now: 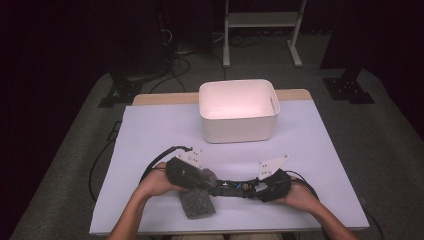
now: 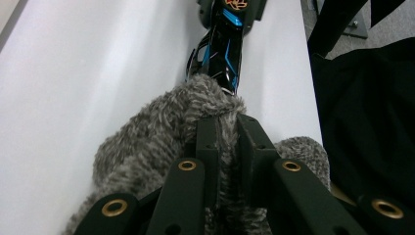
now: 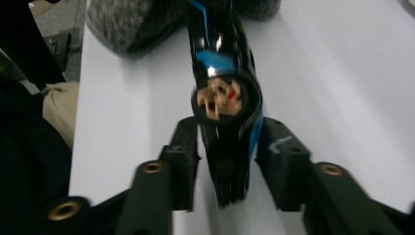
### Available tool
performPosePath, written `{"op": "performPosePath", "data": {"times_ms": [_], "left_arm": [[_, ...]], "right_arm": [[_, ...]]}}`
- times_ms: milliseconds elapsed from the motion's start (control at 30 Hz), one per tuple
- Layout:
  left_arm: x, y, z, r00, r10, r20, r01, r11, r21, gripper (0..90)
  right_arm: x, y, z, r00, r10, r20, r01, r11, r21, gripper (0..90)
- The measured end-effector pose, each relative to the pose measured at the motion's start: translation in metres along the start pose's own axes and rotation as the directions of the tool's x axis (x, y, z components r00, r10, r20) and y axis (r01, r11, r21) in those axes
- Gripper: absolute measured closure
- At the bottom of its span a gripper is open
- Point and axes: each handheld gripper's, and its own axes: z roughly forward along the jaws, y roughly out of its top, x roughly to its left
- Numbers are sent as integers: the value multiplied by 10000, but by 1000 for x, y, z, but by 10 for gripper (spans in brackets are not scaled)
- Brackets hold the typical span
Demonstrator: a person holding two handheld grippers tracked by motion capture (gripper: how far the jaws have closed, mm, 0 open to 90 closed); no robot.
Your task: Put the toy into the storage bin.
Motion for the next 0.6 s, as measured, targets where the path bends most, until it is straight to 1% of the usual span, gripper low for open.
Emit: {"op": "performPosePath", "data": {"times_ms": [33,133,167,300,333,467,533,600], "left_arm": [[1,1,0,10000,-9,-26,9,10000,11,807],[2,2,0,10000,-7,-4,7,10000,-12,808],[2,2,0,10000,11,11,-11,10000,-16,808],[2,2,1,10000,21,25,-20,9999,-163,808],[2,2,1,10000,12,55,-11,9999,-159,810],[2,2,1,10000,18,63,-16,9998,-205,810],[2,2,2,10000,19,51,-18,9997,-231,810],[2,2,2,10000,73,68,-72,9997,-235,809]], "right_arm": [[0,4,0,10000,-39,-8,39,10000,-6,547],[1,18,2,9997,-256,-3,256,9996,113,541],[1,24,4,9993,-363,25,363,9991,200,537],[1,45,17,9966,-817,-104,822,9943,677,534],[1,50,20,9951,-983,-147,991,9919,790,537],[0,67,32,9917,-1253,-304,1282,9835,1275,540],[1,71,39,9907,-1317,-355,1357,9778,1595,537],[1,72,46,9900,-1374,-320,1410,9724,1861,531]]}}
